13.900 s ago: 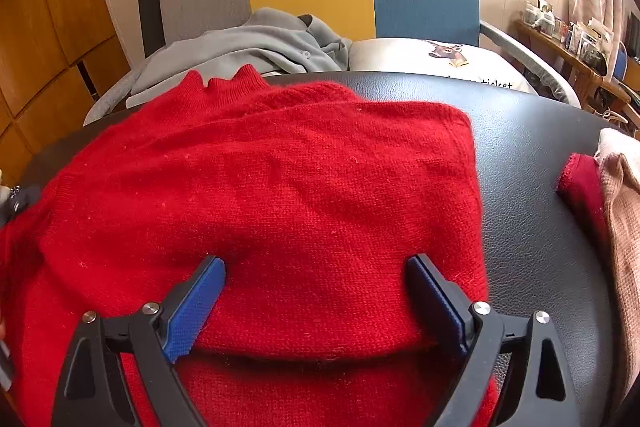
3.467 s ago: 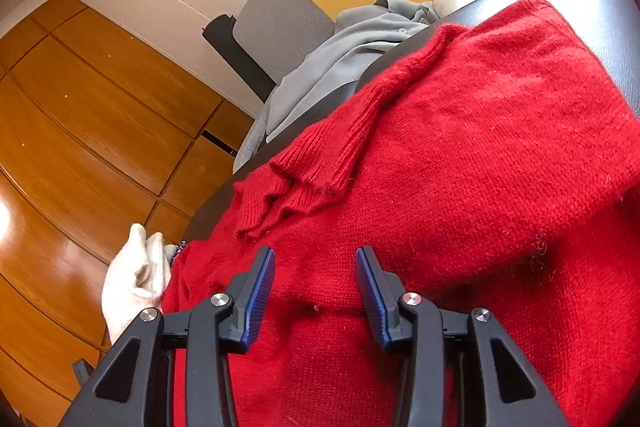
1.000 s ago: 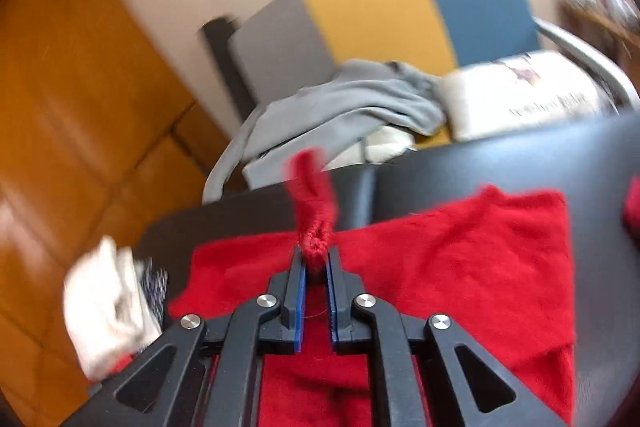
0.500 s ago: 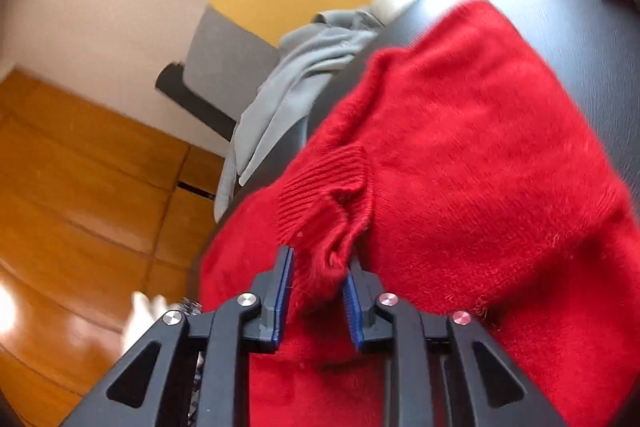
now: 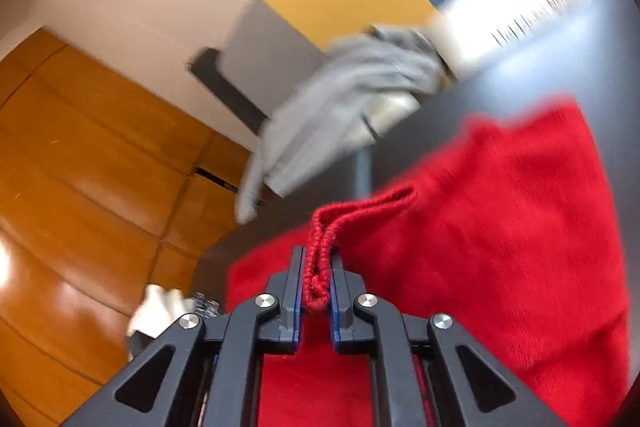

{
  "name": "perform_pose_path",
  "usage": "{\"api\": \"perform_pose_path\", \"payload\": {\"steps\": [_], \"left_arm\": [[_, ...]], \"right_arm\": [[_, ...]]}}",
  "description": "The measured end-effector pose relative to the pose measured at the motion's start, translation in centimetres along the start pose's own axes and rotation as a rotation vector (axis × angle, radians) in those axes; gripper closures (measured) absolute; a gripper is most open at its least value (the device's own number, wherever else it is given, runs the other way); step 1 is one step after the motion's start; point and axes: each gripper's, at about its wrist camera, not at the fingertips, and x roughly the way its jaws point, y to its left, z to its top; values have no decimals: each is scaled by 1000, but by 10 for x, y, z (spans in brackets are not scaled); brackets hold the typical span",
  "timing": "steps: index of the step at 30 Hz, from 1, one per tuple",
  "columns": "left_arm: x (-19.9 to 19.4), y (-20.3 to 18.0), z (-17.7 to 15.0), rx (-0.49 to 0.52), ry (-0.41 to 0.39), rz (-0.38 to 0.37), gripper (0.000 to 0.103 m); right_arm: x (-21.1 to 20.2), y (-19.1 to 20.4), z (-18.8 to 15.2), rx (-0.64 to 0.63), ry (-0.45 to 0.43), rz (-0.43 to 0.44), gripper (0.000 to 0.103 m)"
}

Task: Fold clothes
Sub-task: 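Hold the sweater fold with the right gripper while the left gripper presses it flat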

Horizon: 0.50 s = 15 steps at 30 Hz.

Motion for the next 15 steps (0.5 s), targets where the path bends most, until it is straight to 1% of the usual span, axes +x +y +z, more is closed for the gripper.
{"api": "perform_pose_path", "payload": {"steps": [2,4,5,6,8,9,10,11,12,14,15], "left_arm": [[-4,-1,1,3,-12,-6,28],[-3,-2,0,15,-12,5,36],[-1,-2,-2,26,-4,17,49],[2,-2,-5,42,11,34,56],[7,0,-14,56,40,57,56],[8,3,-19,52,51,61,55],[9,5,-22,44,57,63,53],[9,7,-25,39,59,69,49],[9,10,-28,36,60,76,44],[9,15,-33,29,65,85,40],[8,17,-35,31,63,81,40]], "right_arm": [[-20,13,5,-48,-48,16,98],[-32,15,7,-76,-82,-5,98],[-29,5,4,-57,-64,-26,98],[-25,-6,0,-33,-40,-47,98],[-18,-29,-8,16,9,-88,93],[-14,-42,-15,54,24,-76,91],[-12,-52,-23,86,37,-46,89],[-11,-59,-30,104,44,-27,84],[-10,-63,-36,119,52,-30,81],[-6,-70,-43,144,58,-54,79],[-5,-73,-44,154,54,-72,79]]}}
